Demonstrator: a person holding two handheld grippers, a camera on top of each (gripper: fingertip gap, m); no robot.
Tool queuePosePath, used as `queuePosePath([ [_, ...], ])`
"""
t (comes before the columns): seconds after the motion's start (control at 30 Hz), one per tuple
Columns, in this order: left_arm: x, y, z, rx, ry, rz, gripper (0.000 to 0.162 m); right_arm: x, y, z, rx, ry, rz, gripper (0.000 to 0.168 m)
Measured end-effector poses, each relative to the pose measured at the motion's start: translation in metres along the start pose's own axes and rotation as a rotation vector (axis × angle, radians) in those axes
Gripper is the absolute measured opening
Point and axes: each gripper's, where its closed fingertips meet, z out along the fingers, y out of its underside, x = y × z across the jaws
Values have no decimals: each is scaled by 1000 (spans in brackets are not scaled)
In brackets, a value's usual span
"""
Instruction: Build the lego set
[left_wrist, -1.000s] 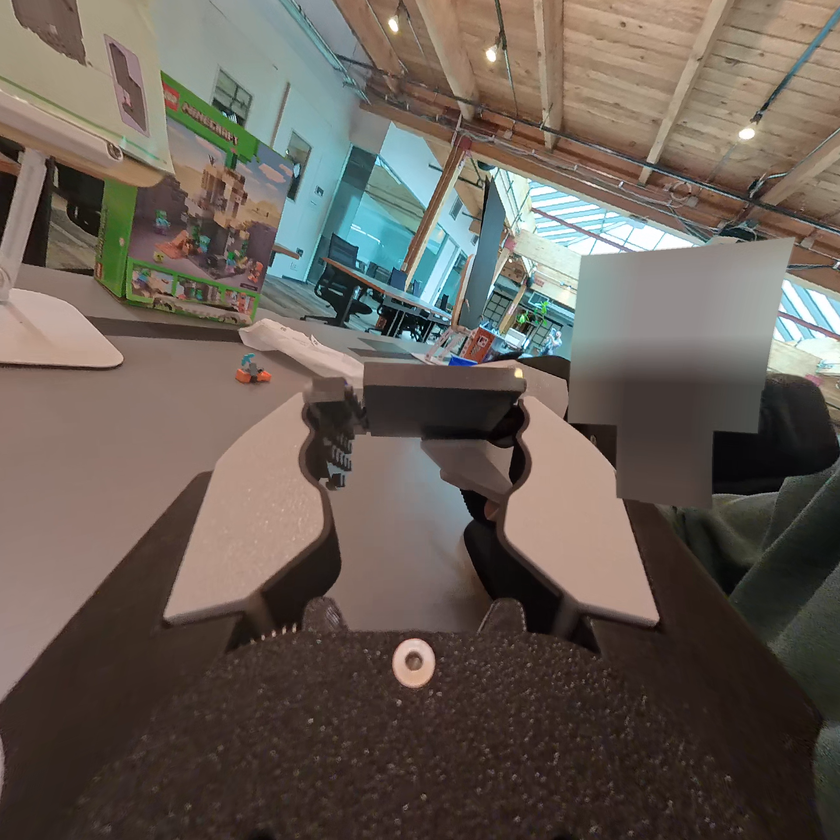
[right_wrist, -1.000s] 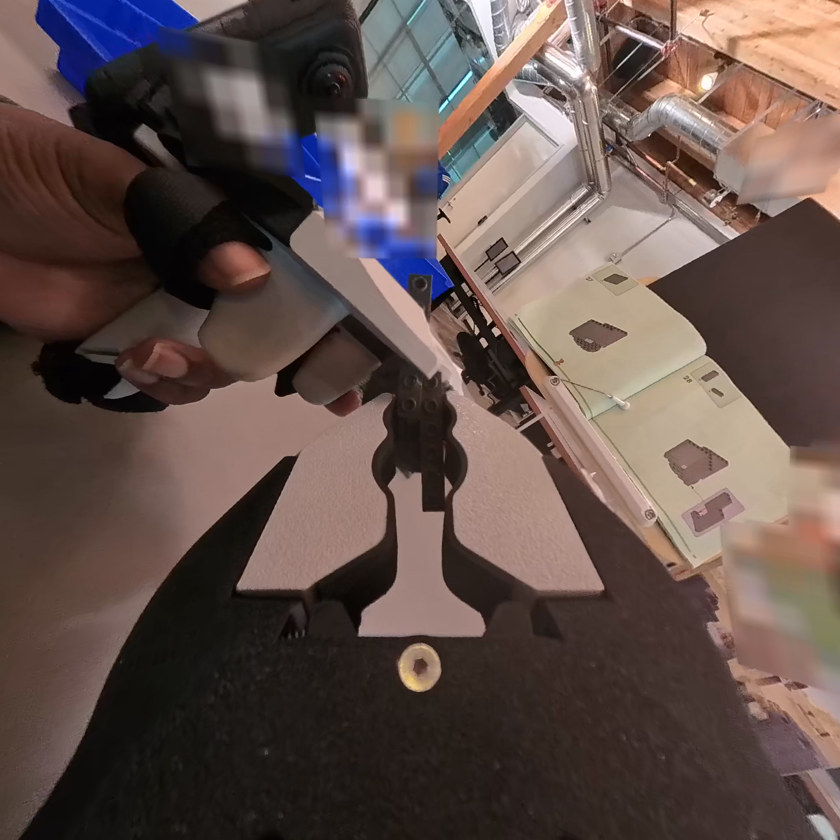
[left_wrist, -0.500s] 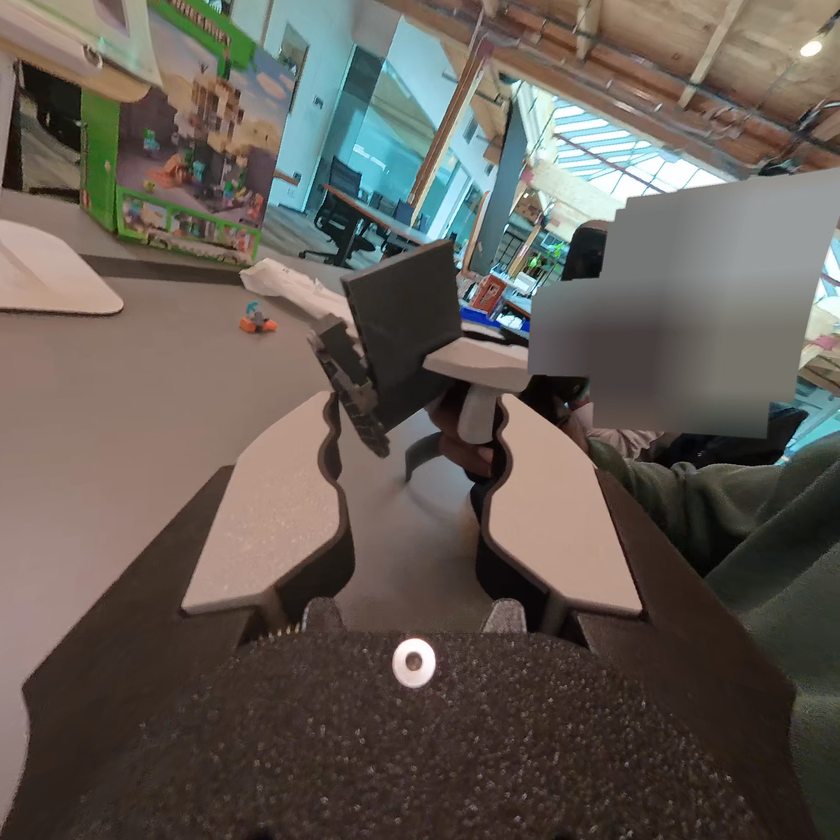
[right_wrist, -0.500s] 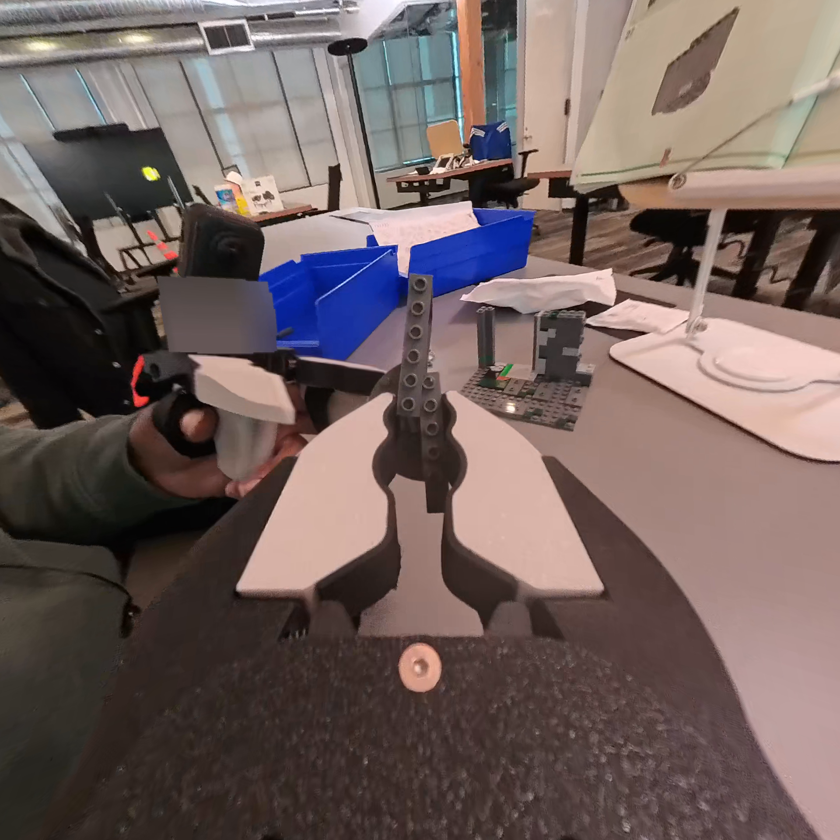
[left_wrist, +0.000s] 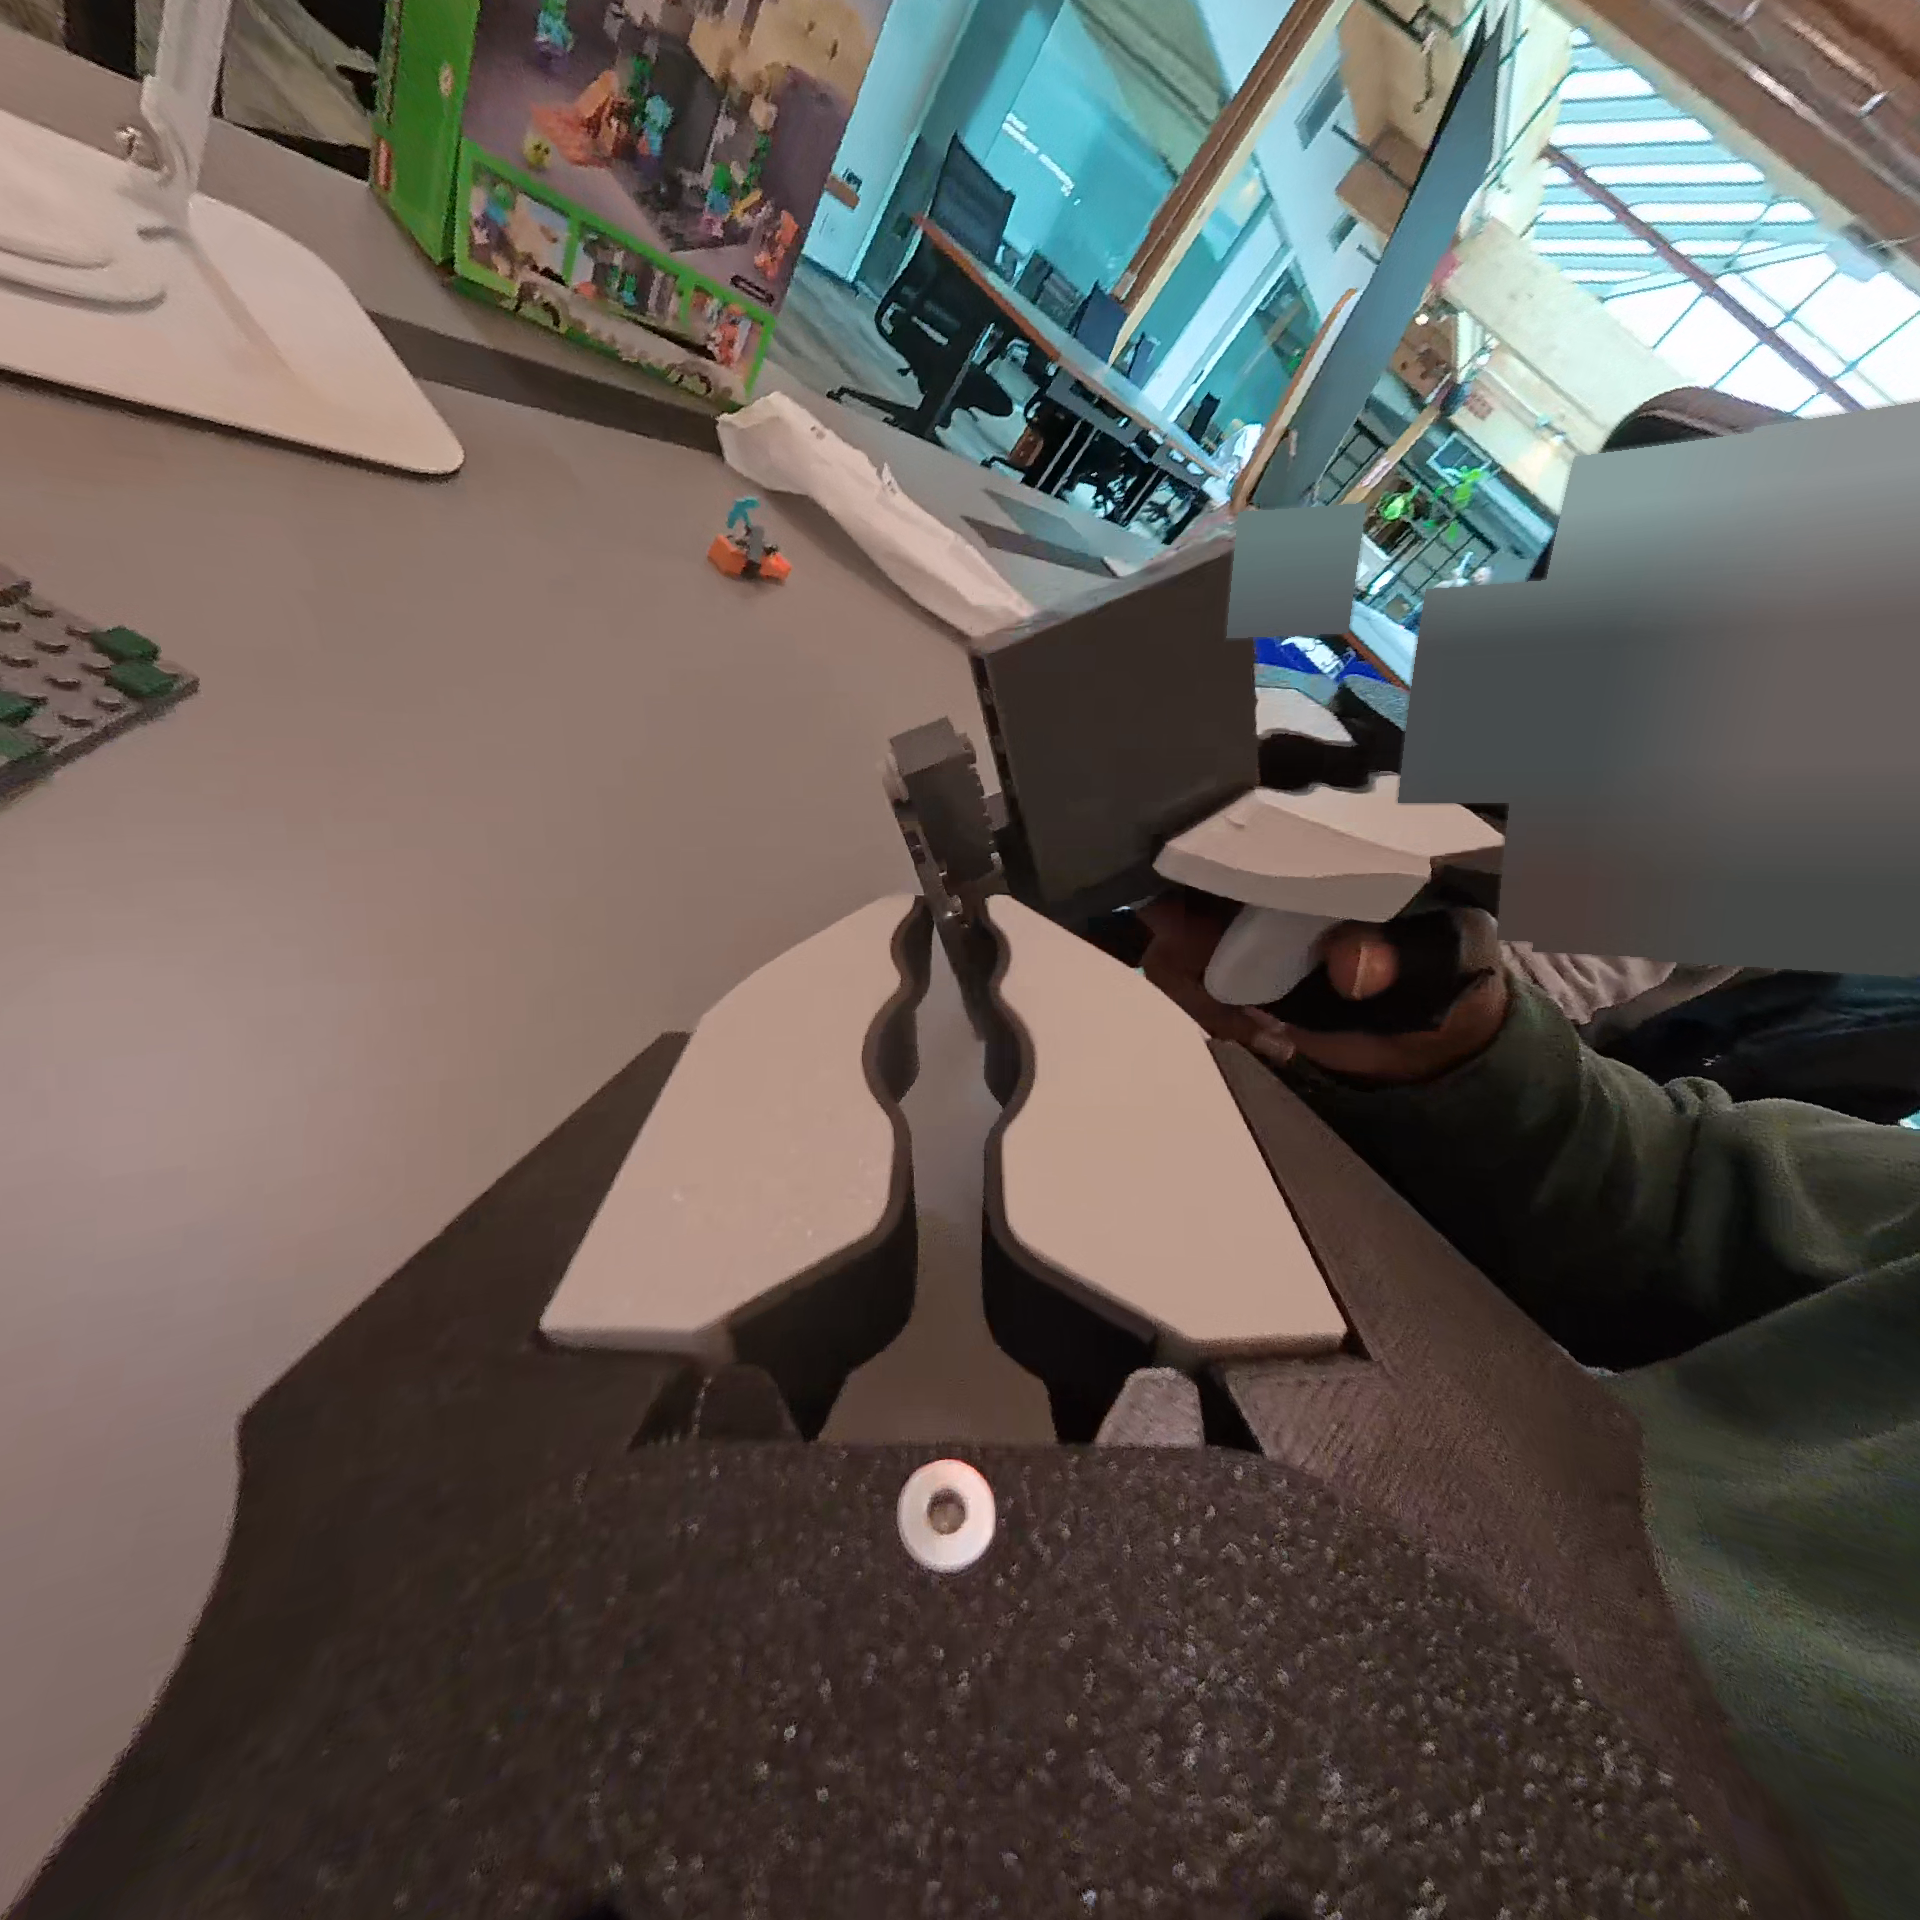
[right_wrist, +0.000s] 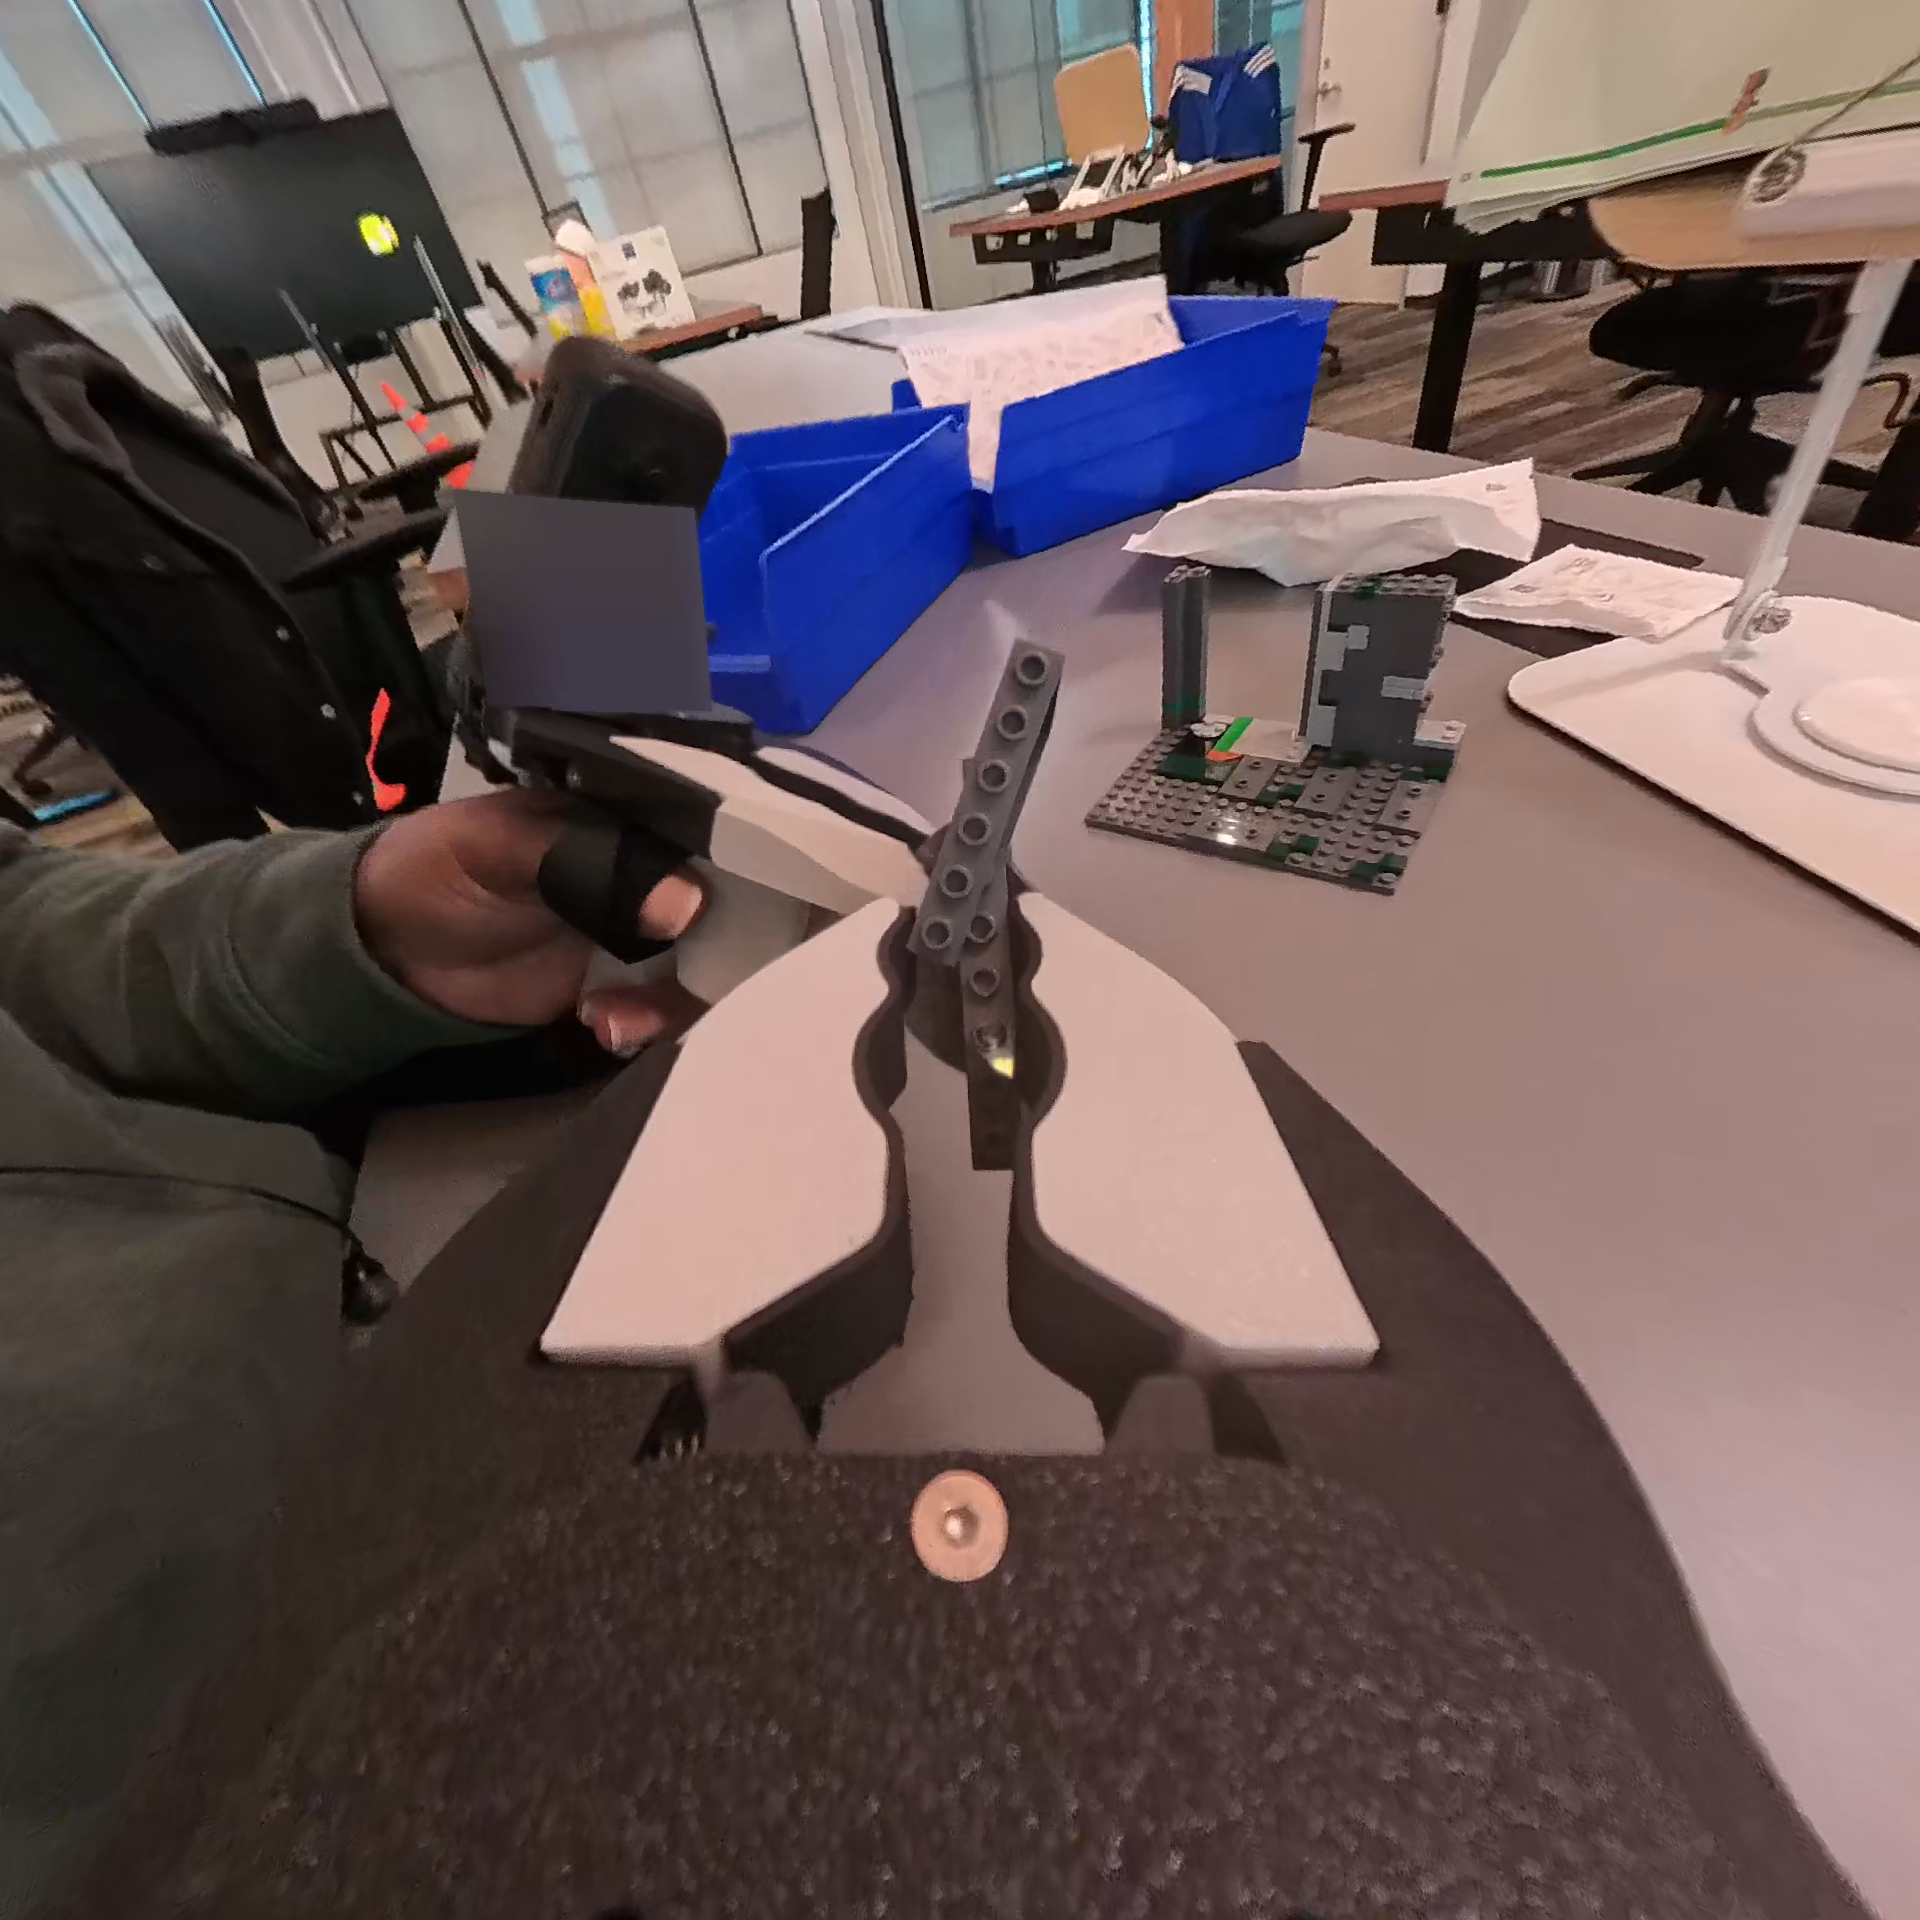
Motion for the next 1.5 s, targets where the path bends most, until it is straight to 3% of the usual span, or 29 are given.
queuePosePath([
  [0.33, -5, 11, 2, -90, 43, -147, 5, 4, 16, -2, -187, 132, -304, 18],
  [0.6, -8, 16, 2, -91, 60, -202, 6, 7, 23, 0, -215, 173, -285, 18],
  [1.5, -3, 13, 0, -117, -51, 88, 7, 6, 21, 0, -172, 152, -268, 16],
])
